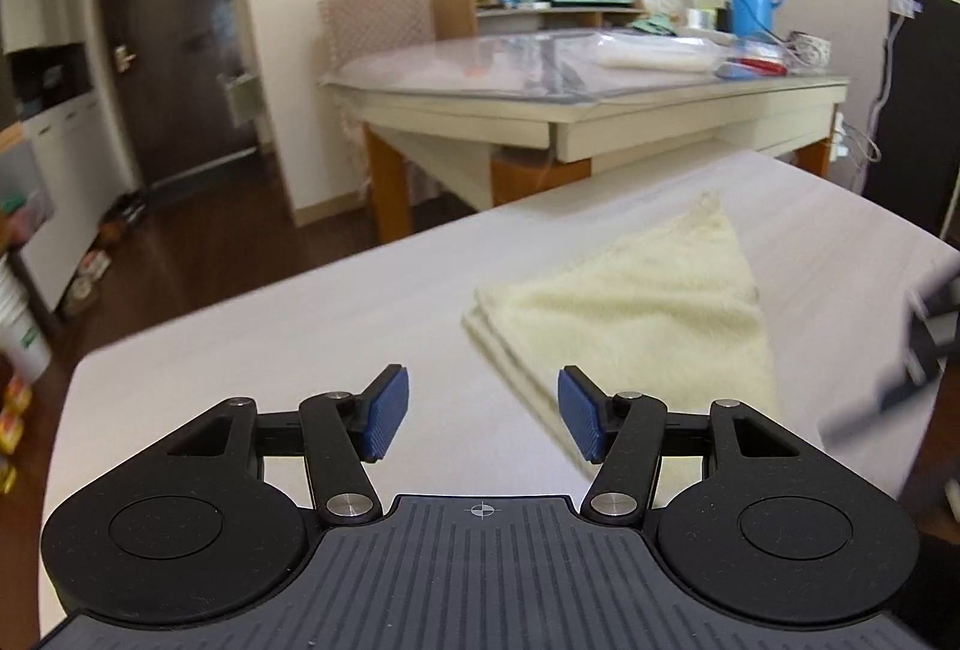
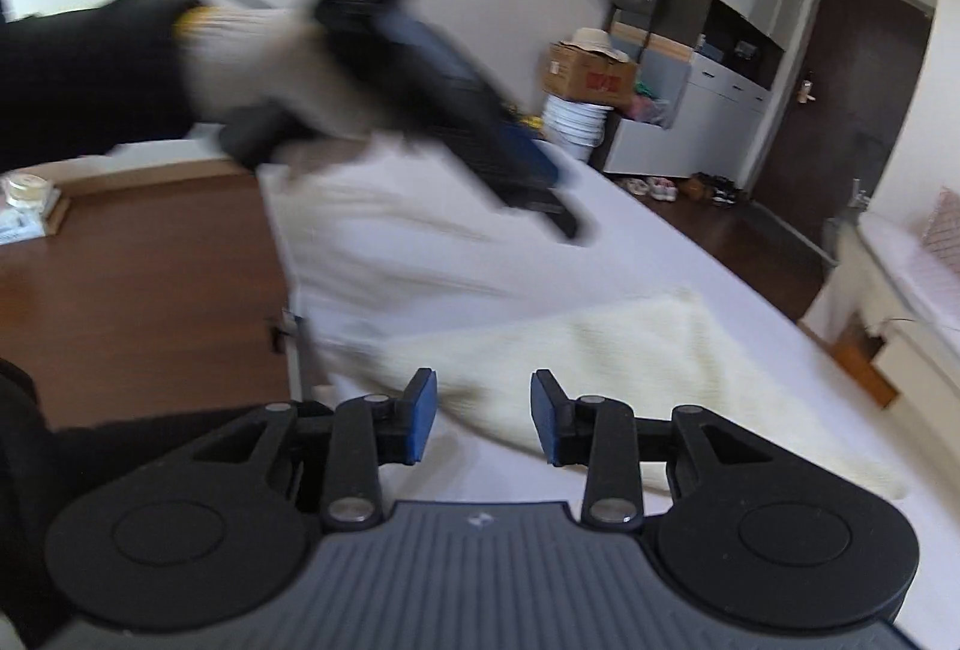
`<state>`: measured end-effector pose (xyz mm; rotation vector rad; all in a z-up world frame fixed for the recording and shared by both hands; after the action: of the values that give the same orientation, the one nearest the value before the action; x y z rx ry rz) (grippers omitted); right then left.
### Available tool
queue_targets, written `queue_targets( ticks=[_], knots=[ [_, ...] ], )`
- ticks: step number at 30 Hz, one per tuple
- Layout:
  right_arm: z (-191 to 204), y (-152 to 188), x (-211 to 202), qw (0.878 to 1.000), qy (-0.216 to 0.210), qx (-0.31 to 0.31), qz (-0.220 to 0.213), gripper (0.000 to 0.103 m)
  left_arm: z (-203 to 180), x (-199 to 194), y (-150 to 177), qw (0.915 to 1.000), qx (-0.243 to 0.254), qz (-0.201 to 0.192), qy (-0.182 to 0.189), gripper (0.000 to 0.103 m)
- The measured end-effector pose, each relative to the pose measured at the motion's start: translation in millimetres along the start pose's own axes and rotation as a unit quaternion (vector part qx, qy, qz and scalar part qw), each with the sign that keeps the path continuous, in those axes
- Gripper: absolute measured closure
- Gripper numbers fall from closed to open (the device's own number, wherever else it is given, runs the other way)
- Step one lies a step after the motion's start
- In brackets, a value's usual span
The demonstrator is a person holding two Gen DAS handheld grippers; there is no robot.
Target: Fold towel
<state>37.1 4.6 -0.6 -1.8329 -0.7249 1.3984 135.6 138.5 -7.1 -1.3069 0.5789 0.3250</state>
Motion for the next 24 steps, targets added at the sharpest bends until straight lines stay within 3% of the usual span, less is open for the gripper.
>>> queue_targets(
  ticks=[6, 18, 21, 23, 24],
  knots=[
    [13, -7, 11, 1.0, -0.013, -0.015, 0.006, 0.058, -12, 21, -8, 0.9997, 0.016, 0.0, 0.02, 0.043],
    [43, 4, 29, 0.996, -0.011, -0.073, 0.042, 0.058, -10, 22, 2, 0.9997, 0.002, -0.003, 0.024, 0.042],
    [42, 9, 28, 0.997, -0.009, -0.066, 0.036, 0.071, -6, 20, 2, 0.9997, 0.001, -0.004, 0.025, 0.041],
    [40, 10, 25, 0.997, -0.017, -0.064, 0.031, 0.091, -5, 18, 2, 0.9996, 0.003, -0.004, 0.027, 0.041],
    [40, 11, 21, 0.997, -0.023, -0.063, 0.029, 0.092, -5, 18, 1, 0.9996, 0.006, -0.004, 0.028, 0.041]
  ],
)
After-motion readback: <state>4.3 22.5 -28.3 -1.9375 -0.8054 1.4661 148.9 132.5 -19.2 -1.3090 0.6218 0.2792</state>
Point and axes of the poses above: each gripper's, at about its wrist camera, not at the fingertips, and x roughly the way its jaws point, z to its left, y to its underside, the point moved 4 cm from there along x, roughly the way its jaws point, and after that the axes turned 5 degrees about -y, right-handed, at the moved point
